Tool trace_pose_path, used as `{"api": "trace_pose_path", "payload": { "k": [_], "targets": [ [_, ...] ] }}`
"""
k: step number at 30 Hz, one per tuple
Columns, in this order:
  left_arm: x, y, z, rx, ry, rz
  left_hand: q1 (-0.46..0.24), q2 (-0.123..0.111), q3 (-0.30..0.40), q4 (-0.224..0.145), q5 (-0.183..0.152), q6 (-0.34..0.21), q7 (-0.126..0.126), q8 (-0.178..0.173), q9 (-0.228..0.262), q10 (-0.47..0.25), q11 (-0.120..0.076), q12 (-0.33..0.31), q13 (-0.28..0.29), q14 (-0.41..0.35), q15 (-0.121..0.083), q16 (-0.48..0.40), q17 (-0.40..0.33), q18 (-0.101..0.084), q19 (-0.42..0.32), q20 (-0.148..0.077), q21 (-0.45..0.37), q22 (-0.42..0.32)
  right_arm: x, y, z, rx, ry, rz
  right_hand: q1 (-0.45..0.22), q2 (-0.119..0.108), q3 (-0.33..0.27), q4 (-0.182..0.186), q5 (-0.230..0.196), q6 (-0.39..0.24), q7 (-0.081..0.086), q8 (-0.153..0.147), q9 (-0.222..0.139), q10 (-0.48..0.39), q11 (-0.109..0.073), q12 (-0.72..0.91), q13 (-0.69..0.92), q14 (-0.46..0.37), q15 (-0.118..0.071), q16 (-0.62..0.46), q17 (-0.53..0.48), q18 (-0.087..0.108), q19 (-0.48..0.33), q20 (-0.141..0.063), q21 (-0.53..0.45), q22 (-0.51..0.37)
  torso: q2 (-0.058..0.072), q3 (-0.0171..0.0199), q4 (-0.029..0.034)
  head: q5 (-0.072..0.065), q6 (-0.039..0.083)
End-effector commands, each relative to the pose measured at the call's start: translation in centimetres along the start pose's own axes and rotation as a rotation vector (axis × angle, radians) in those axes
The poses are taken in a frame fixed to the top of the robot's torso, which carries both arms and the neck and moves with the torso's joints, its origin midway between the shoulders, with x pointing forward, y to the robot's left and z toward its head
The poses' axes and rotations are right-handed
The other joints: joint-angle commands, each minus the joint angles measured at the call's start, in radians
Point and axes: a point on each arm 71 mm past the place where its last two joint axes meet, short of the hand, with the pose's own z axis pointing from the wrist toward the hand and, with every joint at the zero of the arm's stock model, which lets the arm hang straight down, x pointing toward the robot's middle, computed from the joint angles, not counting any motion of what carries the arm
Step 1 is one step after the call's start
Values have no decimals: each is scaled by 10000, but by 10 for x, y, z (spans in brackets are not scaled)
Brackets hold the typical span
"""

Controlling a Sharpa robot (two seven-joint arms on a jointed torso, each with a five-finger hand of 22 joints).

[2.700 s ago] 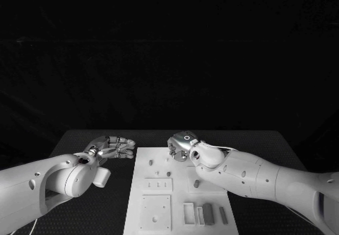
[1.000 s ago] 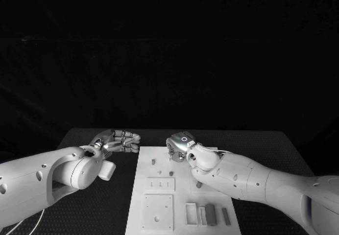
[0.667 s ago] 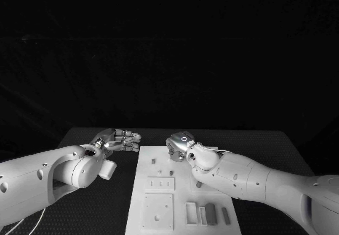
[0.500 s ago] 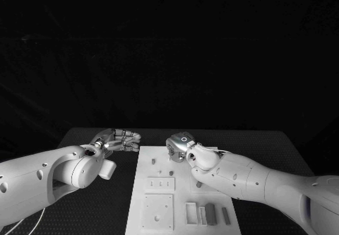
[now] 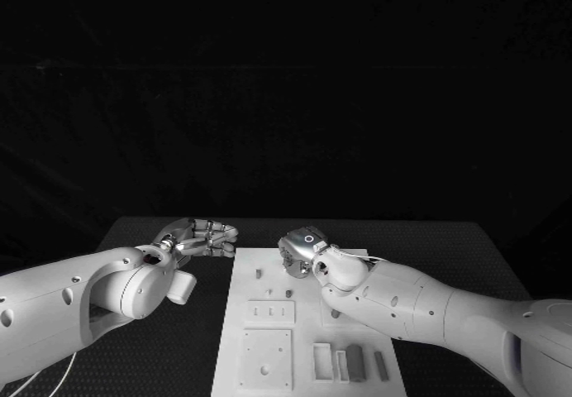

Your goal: Assemble the parts on the task board

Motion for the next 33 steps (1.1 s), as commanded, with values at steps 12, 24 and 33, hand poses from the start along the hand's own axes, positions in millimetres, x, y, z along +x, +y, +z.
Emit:
{"api": "trace_pose_path", "payload": {
  "k": [12,24,33],
  "targets": [
    [2,-3,0,112,168,27,9,-67,-69,4,17,79,264,-63,-15,66,20,-77,-16,39,2,-67,24,106,75,2,-74,-15,1,-3,-1,65,17,112,-6,133,1015,-905,33,-156,109,-188,120,165,-65,-103,901,-61,9,156,-38,840,-105,-15,175,238,14,0,-2,-24,29],
    [0,-3,0,121,129,30,10,-69,-73,2,17,77,270,-69,-21,65,22,-86,-17,42,1,-78,34,106,78,1,-78,-15,-4,-4,-5,15,-550,71,8,76,1006,-909,34,24,29,-140,221,340,-152,-28,1018,20,-77,304,-23,840,-9,-81,335,237,15,-3,-7,-3,49],
    [-3,-3,-1,120,38,37,13,-72,-76,1,17,79,270,-72,-25,67,23,-93,-18,45,1,-87,43,105,80,2,-83,-16,-11,-6,-13,-78,-853,142,18,41,1012,-908,34,78,7,-134,246,390,-176,-10,1053,45,-102,345,-21,840,21,-99,384,234,18,-10,-17,35,53]
  ]
}}
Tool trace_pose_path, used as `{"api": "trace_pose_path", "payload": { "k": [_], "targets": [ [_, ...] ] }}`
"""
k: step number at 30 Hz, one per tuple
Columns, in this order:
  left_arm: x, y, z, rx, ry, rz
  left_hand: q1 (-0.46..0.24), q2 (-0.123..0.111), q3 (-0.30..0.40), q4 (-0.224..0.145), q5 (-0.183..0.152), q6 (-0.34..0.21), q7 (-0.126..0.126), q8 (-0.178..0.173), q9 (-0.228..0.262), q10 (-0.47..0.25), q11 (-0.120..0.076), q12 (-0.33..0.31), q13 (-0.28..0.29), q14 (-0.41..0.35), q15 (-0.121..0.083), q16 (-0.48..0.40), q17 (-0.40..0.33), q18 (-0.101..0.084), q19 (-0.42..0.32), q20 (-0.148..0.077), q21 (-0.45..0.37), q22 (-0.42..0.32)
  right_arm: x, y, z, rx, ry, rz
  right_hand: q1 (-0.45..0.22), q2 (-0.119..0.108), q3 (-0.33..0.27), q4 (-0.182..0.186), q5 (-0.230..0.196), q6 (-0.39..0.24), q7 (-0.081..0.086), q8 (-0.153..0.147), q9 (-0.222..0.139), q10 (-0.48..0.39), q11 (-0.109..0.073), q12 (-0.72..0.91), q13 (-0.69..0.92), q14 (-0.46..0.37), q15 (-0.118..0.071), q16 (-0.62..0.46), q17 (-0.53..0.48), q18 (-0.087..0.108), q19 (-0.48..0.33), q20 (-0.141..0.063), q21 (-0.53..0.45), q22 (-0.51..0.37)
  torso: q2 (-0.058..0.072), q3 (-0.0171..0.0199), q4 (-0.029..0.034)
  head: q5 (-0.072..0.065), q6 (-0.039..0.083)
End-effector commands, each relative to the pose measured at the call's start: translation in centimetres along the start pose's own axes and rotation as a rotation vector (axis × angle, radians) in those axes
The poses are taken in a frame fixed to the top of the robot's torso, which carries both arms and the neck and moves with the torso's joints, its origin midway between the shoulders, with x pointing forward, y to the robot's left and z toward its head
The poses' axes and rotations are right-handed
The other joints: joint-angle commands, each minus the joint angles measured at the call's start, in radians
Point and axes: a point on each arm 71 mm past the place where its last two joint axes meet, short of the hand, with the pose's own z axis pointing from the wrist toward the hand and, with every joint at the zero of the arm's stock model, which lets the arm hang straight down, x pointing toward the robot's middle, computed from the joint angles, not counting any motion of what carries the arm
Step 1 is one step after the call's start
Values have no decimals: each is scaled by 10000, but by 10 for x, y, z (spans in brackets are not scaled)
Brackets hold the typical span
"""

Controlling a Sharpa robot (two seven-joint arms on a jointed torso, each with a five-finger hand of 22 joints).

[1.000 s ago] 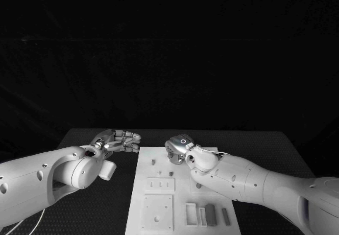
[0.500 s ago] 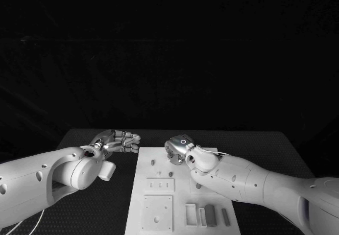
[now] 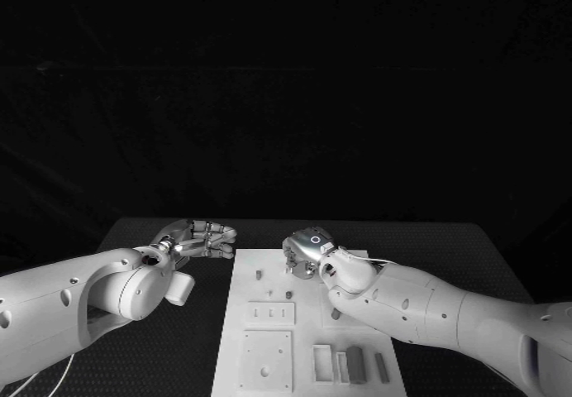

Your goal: Assemble the parts on the task board

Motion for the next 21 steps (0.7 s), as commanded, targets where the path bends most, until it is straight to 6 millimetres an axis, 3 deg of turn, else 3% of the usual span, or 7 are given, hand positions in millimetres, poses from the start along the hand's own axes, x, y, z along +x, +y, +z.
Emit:
{"api": "trace_pose_path", "payload": {
  "k": [1,7,11,21],
  "targets": [
    [1,-3,0,128,121,26,13,-72,-77,1,17,53,297,-33,-17,67,23,-52,-10,46,1,-63,15,182,80,2,-45,-11,-5,1,-1,-56,-430,-78,52,14,968,-941,34,79,-30,53,19,392,-177,87,1050,-5,-67,39,10,855,52,-29,38,233,5,-3,-8,17,-3],
    [0,-3,-1,134,112,25,14,-74,-79,2,17,54,297,-35,-20,68,23,-57,-10,47,2,-70,21,181,81,2,-48,-12,-12,-7,-5,-44,-683,-84,58,-7,974,-940,34,100,-39,53,29,411,-187,93,1065,5,-77,54,9,855,67,-36,59,232,7,-1,-2,56,3],
    [-1,-3,-1,135,83,28,16,-74,-80,2,18,55,298,-37,-21,68,24,-60,-10,48,2,-74,25,181,82,2,-49,-12,-14,-12,-5,48,-731,-143,58,-20,976,-938,34,112,-42,52,34,421,-192,95,1073,12,-82,64,9,855,77,-40,72,231,11,-1,-6,225,-18],
    [0,-4,0,144,101,32,20,-76,-83,1,17,58,297,-40,-25,72,24,-66,-10,50,2,-85,34,181,84,2,-54,-13,-12,-14,-3,110,-573,-172,58,-25,982,-936,35,121,-46,47,39,427,-195,95,1082,18,-85,74,8,855,84,-42,85,230,17,-6,10,160,-21]
  ]
}}
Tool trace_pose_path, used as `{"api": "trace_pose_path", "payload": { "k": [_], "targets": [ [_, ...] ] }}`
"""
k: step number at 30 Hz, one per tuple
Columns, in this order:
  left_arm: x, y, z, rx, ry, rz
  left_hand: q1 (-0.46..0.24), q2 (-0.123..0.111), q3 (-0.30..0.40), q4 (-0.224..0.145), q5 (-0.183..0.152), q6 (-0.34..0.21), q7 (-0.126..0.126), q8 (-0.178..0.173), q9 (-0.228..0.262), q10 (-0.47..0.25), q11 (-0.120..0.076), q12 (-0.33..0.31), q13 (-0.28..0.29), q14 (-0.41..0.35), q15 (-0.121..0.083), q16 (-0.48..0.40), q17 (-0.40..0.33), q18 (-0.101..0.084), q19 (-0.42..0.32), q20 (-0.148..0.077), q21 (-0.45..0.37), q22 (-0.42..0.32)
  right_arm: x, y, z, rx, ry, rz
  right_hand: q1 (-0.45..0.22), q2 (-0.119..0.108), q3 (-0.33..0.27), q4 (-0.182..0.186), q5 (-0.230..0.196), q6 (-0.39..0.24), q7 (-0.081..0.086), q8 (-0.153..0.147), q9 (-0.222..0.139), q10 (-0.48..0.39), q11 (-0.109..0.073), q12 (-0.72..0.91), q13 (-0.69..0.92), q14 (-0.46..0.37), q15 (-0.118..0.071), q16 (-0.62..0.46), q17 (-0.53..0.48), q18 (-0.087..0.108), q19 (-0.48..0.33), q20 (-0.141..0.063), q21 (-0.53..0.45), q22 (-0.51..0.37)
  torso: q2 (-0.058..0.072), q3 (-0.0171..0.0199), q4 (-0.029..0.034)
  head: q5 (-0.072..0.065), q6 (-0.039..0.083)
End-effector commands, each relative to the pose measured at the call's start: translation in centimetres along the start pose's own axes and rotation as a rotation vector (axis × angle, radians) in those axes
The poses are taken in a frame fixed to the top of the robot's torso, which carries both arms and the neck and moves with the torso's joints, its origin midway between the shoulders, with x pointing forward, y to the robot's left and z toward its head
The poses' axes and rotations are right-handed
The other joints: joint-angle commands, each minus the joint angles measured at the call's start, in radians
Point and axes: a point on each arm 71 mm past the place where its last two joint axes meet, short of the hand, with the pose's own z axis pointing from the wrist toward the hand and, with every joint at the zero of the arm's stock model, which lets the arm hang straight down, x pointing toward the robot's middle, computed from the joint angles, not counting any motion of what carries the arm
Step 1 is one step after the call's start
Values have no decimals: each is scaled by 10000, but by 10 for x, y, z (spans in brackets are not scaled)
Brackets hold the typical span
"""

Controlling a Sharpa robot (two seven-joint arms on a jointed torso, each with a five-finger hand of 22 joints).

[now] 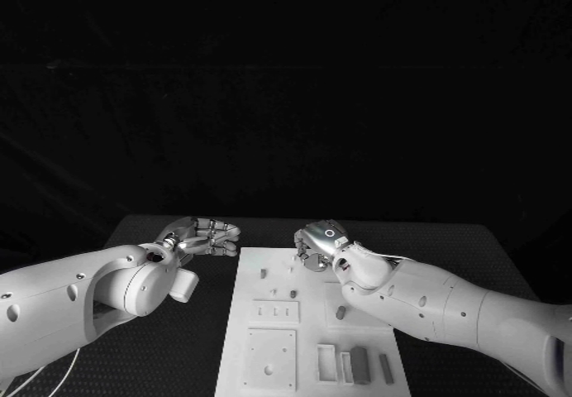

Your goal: Assemble the parts on the task board

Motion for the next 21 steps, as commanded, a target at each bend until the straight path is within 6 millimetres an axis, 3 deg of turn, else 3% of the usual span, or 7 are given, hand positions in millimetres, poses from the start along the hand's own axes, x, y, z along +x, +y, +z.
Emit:
{"api": "trace_pose_path", "payload": {
  "k": [1,21],
  "targets": [
    [2,-3,1,133,143,27,20,-75,-83,2,17,59,296,-40,-16,72,24,-66,-11,51,2,-47,13,191,84,2,-54,-14,-1,3,1,-103,-65,-39,105,23,996,-921,40,87,-12,48,14,399,-200,35,1082,12,-93,34,10,858,13,-38,46,231,3,-1,6,-23,-4],
    [6,-4,3,149,216,35,25,-73,-87,2,17,62,296,-47,-24,77,25,-79,-11,55,2,-67,31,189,87,2,-64,-16,5,14,14,-154,179,-34,92,40,1006,-919,40,85,-9,33,19,394,-197,26,1091,8,-90,41,6,859,7,-35,57,228,-1,-25,37,-44,-4]
  ]
}}
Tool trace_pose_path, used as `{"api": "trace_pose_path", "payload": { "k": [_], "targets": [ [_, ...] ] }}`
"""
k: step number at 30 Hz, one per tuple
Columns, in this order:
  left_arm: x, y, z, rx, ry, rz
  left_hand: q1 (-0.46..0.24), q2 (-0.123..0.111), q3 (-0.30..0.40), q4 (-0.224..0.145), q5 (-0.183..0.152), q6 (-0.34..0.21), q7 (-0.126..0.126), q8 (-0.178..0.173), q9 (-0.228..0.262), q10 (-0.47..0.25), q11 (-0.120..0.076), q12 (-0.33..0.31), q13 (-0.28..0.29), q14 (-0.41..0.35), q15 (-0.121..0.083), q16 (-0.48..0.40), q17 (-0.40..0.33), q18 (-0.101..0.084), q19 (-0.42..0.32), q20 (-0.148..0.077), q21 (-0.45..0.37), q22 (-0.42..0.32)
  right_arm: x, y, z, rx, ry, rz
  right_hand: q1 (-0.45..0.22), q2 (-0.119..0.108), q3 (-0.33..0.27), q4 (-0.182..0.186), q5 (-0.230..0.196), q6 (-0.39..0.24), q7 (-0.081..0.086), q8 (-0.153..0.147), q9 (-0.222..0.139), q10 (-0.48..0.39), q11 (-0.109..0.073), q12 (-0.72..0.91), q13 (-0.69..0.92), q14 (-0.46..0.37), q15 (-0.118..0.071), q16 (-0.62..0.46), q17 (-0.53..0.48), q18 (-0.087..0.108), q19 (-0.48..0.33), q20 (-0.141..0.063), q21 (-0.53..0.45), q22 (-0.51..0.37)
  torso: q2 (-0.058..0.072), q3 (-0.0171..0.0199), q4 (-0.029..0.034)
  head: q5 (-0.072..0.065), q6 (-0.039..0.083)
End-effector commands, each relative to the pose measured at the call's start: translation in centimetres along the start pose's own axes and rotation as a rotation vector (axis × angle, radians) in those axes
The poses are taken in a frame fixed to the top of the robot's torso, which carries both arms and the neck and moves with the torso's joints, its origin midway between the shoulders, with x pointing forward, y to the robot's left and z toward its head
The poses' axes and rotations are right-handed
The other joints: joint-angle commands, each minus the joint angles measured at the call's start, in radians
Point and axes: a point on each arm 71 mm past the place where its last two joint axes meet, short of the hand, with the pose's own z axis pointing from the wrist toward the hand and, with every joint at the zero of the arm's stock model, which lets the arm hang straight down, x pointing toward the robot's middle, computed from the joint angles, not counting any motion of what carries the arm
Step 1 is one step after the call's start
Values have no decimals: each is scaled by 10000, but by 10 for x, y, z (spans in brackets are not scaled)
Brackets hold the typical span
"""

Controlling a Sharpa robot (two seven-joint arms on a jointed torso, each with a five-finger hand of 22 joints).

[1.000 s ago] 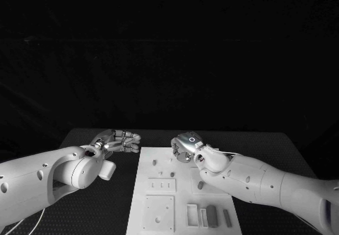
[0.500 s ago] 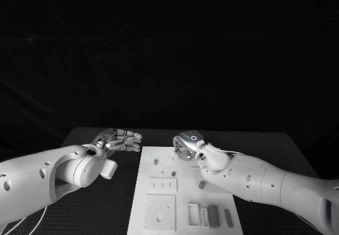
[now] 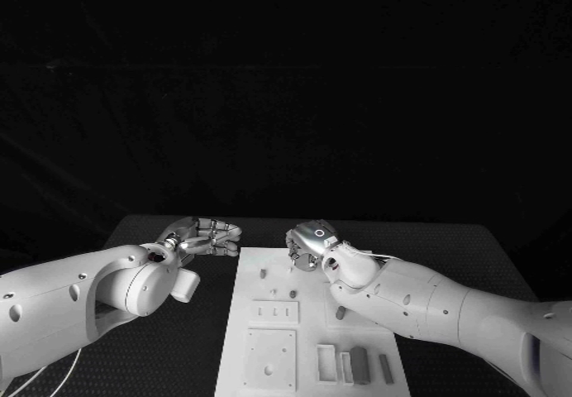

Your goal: Assemble the parts on the task board

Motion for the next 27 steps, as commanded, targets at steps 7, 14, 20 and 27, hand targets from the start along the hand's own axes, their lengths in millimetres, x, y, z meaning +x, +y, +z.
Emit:
{"api": "trace_pose_path", "payload": {
  "k": [7,14,20,27],
  "targets": [
    [2,-3,1,139,153,29,25,-72,-63,-22,17,63,296,-49,-19,78,25,-46,-12,57,2,-73,17,203,89,2,-67,-10,4,0,2,-61,369,-82,80,47,985,-943,34,81,-7,25,12,362,-177,24,1094,-25,-58,42,5,859,-16,-53,59,227,-6,-8,-16,13,-15],
    [3,-4,1,157,176,41,25,-69,-64,-22,17,64,296,-51,-21,79,26,-49,-12,59,3,-79,23,203,90,2,-69,-10,8,-2,1,-24,766,-112,60,47,981,-943,32,78,-3,16,14,357,-173,18,1098,-31,-52,44,2,859,-28,-47,62,227,3,-7,-15,-1,-25],
    [2,-4,1,158,156,45,24,-70,-67,-21,17,65,297,-53,-24,80,26,-54,-12,61,3,-85,29,202,92,3,-72,-10,9,-2,2,-3,761,-92,37,60,982,-942,33,71,2,2,17,346,-166,7,1102,-44,-45,45,-2,859,-49,-39,62,226,3,7,-24,34,-32],
    [4,-6,2,206,200,91,23,-69,-69,-21,17,65,298,-55,-26,81,27,-58,-12,63,3,-91,35,202,93,2,-75,-11,11,0,4,24,793,-95,33,71,986,-944,34,69,3,-4,19,342,-164,2,1105,-51,-43,46,-4,859,-59,-36,62,225,10,-7,0,7,-30]
  ]
}}
